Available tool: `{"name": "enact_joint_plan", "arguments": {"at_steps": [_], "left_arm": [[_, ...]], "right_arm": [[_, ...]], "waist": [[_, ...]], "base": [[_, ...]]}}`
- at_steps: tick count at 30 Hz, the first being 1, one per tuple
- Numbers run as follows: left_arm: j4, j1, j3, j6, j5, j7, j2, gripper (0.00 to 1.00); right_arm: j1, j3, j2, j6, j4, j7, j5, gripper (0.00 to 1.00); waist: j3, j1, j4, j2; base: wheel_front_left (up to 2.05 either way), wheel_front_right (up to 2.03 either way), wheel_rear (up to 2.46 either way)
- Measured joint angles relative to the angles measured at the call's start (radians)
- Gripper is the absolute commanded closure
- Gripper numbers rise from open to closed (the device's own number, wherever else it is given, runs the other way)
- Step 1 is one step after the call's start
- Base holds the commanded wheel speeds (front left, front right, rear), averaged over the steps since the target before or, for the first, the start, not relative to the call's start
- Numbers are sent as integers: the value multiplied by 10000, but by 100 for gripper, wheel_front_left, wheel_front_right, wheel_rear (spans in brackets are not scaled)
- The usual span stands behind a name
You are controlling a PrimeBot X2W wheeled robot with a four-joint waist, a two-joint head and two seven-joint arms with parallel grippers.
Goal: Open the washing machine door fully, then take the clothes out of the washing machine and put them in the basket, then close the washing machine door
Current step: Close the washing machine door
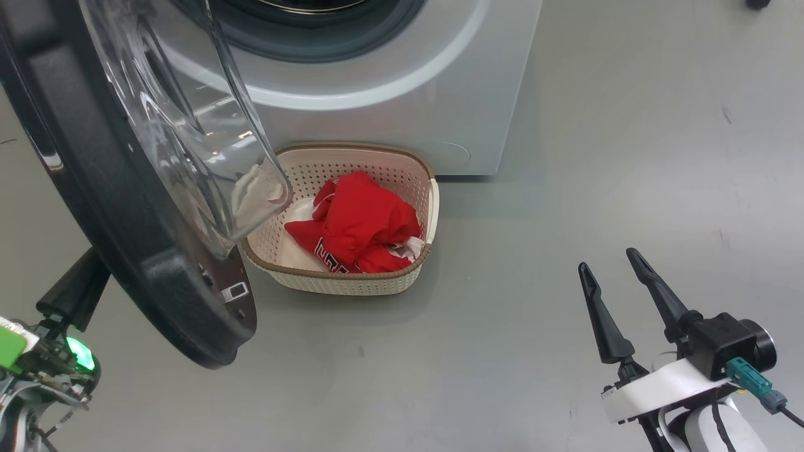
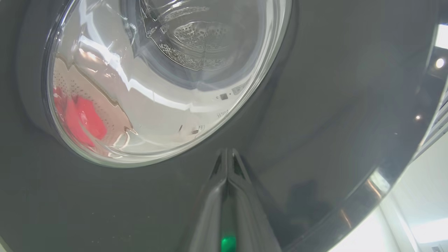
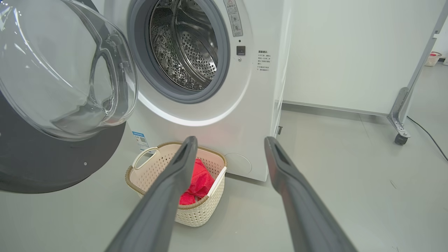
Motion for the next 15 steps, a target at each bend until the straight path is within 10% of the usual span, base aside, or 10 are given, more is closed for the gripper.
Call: {"name": "enact_joint_plan", "arguments": {"at_steps": [15], "left_arm": [[-63, -911, -713, 0, 303, -648, -865, 100]], "right_arm": [[-499, -42, 19, 27, 92, -98, 105, 0]], "waist": [[732, 0, -1350, 0]], "base": [[0, 0, 0]]}}
